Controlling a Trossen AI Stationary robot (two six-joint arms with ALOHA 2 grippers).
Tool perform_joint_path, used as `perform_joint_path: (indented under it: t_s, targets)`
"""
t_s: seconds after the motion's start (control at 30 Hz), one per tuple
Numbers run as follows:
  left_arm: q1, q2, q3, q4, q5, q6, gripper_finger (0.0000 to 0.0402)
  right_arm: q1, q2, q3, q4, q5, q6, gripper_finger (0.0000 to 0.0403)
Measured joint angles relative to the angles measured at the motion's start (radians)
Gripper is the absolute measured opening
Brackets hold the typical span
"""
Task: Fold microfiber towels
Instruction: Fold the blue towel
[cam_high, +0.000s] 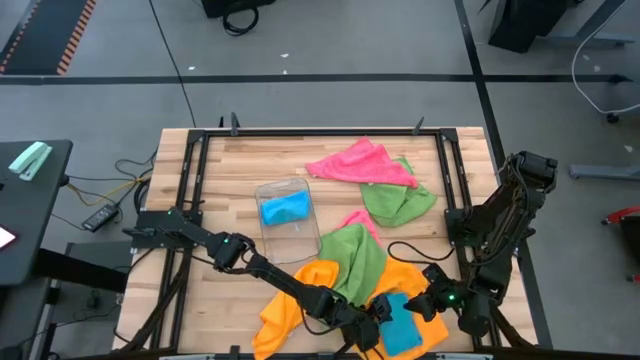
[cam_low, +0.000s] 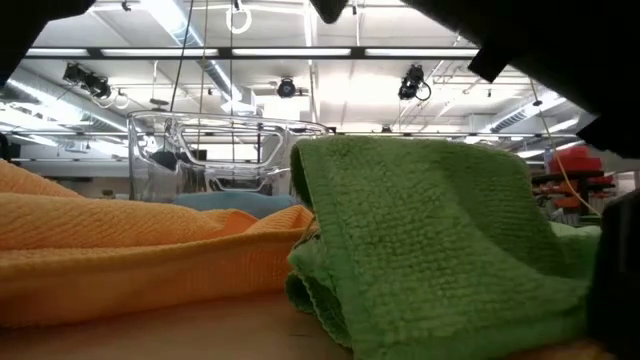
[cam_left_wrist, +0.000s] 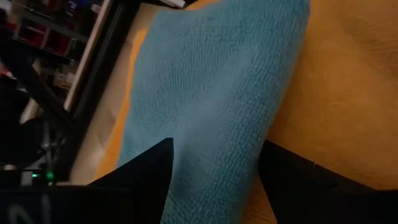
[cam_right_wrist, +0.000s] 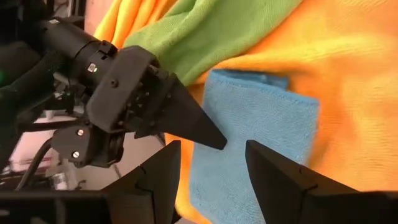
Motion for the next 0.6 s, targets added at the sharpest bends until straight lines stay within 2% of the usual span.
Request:
perform_joint_path:
  t_s: [0.3, 0.6]
  targets:
    - [0.025, 0.000, 0.000, -0.009, 0.053, -0.002, 0.0197, -0.001, 0.000, 0.121, -0.221, 0.009, 0.020, 0.0190]
    - [0.015, 0.001, -0.002, 0.018, 0.050, -0.022, 0.0100, 0.000, 0.000, 0.151, -0.283, 0.027, 0.020, 0.0190]
